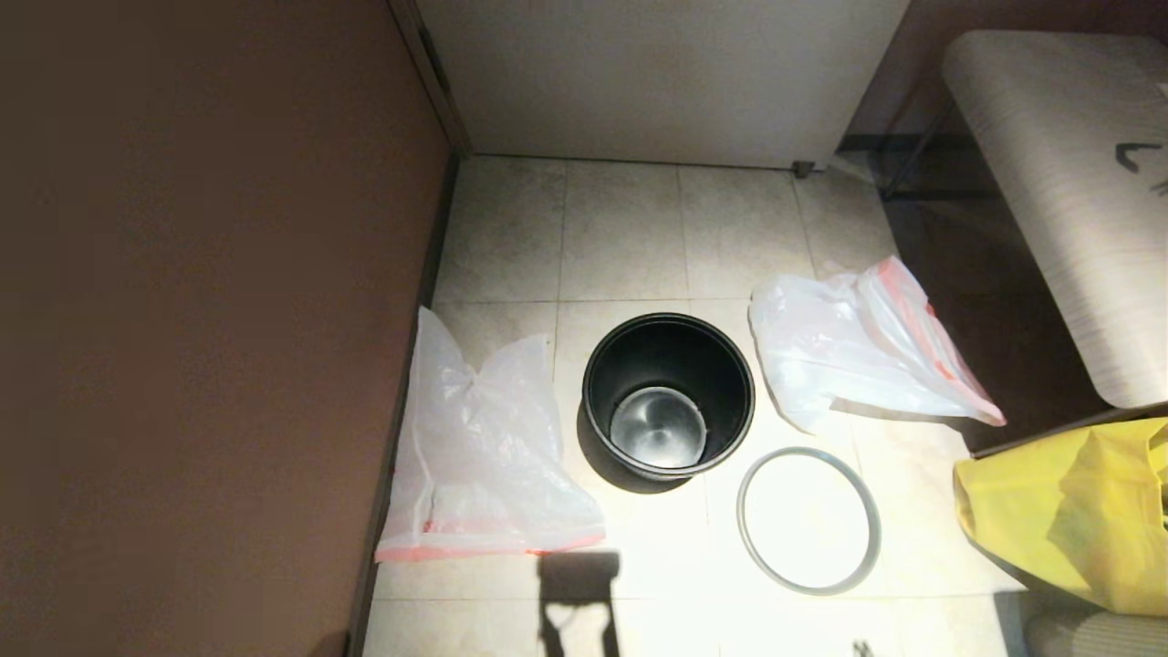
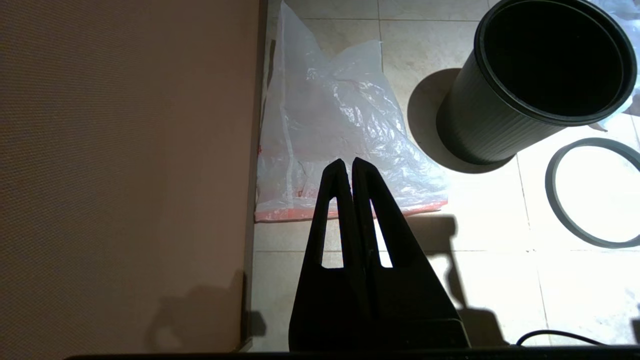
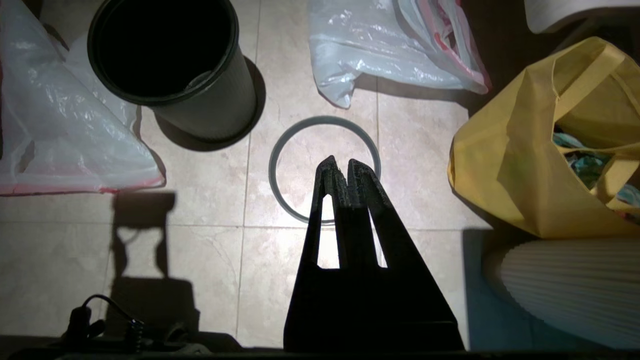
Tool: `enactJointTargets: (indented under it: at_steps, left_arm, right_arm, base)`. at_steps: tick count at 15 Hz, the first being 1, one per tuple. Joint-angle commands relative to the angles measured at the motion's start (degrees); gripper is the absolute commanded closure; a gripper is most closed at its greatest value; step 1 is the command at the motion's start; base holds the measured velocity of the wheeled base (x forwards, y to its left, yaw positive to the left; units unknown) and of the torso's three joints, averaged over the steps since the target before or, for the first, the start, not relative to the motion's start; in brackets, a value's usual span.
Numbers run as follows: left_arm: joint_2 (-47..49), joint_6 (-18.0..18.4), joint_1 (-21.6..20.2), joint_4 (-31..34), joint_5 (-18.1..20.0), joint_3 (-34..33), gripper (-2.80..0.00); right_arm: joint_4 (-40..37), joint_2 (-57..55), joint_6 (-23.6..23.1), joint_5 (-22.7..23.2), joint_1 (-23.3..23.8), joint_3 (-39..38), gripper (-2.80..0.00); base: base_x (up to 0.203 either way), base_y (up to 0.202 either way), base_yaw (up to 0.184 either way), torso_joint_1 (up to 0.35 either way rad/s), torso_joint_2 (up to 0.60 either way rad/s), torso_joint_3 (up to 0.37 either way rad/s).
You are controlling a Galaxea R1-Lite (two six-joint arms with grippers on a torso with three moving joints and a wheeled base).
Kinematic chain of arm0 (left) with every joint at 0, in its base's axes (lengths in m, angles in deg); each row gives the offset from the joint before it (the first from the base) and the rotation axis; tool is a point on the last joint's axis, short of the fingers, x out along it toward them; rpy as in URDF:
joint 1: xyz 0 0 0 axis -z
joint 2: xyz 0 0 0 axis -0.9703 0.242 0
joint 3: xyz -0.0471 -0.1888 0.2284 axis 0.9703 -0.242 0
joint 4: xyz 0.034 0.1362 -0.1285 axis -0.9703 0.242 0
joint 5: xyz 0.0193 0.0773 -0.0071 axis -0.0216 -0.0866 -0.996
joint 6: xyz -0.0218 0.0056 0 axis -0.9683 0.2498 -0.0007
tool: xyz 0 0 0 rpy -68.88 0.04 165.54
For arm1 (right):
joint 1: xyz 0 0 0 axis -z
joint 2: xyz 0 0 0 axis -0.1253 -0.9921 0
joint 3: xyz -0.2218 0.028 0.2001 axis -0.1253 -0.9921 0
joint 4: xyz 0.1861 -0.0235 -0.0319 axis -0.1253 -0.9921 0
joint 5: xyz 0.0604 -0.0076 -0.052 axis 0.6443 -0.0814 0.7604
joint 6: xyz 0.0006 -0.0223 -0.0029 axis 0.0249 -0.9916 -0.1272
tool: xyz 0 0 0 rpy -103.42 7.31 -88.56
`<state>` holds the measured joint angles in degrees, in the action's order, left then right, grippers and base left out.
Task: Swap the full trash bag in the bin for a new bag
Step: Pick up a new trash bag
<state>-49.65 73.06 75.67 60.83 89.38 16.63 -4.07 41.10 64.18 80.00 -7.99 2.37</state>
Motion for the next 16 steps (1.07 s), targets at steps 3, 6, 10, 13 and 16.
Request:
enactJointTargets:
  at_steps: [3,6,10,13,16]
  left_arm:
    - [-0.01,-0.03,-0.02,-0.01,-0.02,0.0,0.0]
    - [-0.01,-0.12,-0.02,-0.01,-0.02,0.0,0.0]
    - [-0.01,-0.03,-0.02,-0.01,-0.02,0.0,0.0]
    - [-0.01,-0.03,-0.02,-0.01,-0.02,0.0,0.0]
    - [-0.01,-0.03,-0.02,-0.01,-0.02,0.0,0.0]
  right_arm:
    - [13.06,0.73,0.43,-2.55,0.02,-11.37,0.0]
    - [11.56,0.73,1.4,-3.14,0.0,-11.29,0.0]
    - [11.64,0.73,1.75,-3.14,0.0,-11.21,0.0]
    - [11.65,0.73,1.69,-3.14,0.0,-11.29,0.0]
    - [11.65,0.73,1.66,-3.14,0.0,-11.29,0.0]
  base:
    - [0.0,0.0,0.0,0.0,0.0,0.0]
    - [0.0,0.0,0.0,0.0,0.0,0.0]
    - [0.0,0.0,0.0,0.0,0.0,0.0]
    - [0.0,0.0,0.0,0.0,0.0,0.0]
    - [0.0,0.0,0.0,0.0,0.0,0.0]
